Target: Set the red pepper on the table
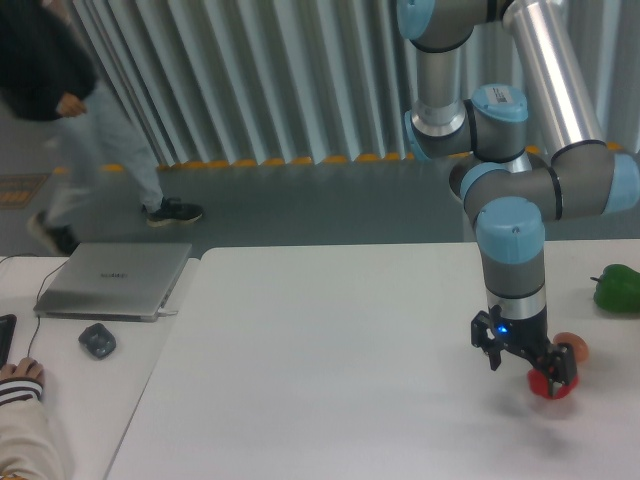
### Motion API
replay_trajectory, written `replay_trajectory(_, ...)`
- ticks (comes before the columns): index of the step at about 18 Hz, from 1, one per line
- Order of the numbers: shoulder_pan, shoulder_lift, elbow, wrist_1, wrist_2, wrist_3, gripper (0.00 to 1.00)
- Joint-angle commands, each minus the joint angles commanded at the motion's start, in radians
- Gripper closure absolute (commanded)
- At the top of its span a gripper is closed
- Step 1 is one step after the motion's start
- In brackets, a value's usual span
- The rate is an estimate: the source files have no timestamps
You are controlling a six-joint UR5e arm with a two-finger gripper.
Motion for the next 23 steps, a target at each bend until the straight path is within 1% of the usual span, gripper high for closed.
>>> replay_trajectory(1,0.006,0.014,0.005,-0.006,0.005,0.029,0.00)
replay_trajectory(2,0.021,0.028,0.006,-0.030,0.005,0.075,0.00)
replay_trajectory(3,0.037,0.041,0.008,-0.075,0.005,0.135,0.00)
replay_trajectory(4,0.060,0.051,0.020,-0.137,0.005,0.264,0.00)
replay_trajectory(5,0.074,0.058,0.028,-0.165,0.006,0.396,0.00)
replay_trajectory(6,0.090,0.078,0.035,-0.185,0.006,0.552,0.00)
replay_trajectory(7,0.121,0.091,0.041,-0.193,0.000,0.738,0.00)
replay_trajectory(8,0.130,0.094,0.043,-0.195,0.002,0.822,0.00)
replay_trajectory(9,0.138,0.095,0.043,-0.210,0.005,0.839,0.00)
replay_trajectory(10,0.153,0.101,0.052,-0.244,0.003,0.865,0.00)
replay_trajectory(13,0.178,0.103,0.126,-0.348,0.006,0.997,0.00)
replay_trajectory(15,0.186,0.095,0.138,-0.357,-0.004,1.031,0.00)
replay_trajectory(20,0.186,0.092,0.127,-0.348,-0.050,1.019,0.00)
replay_trajectory(23,0.186,0.092,0.126,-0.348,-0.051,1.019,0.00)
